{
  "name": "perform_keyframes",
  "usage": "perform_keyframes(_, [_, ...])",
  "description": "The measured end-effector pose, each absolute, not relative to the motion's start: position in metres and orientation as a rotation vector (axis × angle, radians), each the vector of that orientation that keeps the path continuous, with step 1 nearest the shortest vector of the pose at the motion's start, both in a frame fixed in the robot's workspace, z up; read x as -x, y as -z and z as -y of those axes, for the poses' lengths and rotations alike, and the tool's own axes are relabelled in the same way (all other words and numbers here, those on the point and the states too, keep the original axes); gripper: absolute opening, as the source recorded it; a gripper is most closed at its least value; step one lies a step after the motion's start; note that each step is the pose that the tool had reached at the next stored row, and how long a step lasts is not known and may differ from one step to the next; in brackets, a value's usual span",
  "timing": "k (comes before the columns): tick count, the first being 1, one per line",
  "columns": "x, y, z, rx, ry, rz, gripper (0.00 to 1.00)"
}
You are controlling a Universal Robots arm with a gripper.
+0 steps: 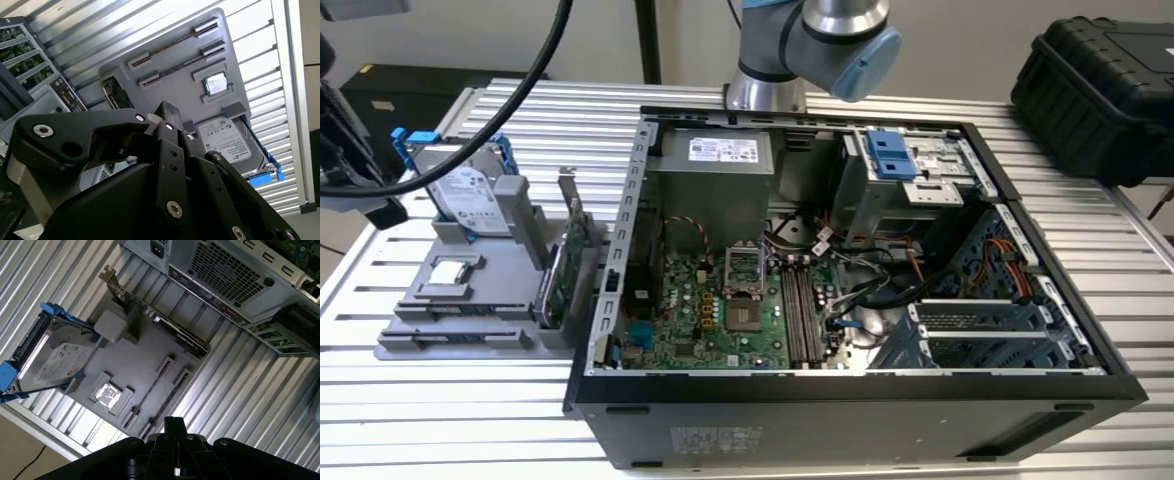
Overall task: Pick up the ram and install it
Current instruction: 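Pick up the ram and move it above insertion slot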
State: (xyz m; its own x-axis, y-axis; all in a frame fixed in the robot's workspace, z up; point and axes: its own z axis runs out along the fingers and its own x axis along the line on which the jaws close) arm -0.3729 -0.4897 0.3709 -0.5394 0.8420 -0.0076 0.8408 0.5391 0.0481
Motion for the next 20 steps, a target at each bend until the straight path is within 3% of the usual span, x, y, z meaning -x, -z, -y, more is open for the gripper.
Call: perform_keyframes(20, [0.3741,-0.37,0.4897,-1.677,-0.057,-2.618,0.0])
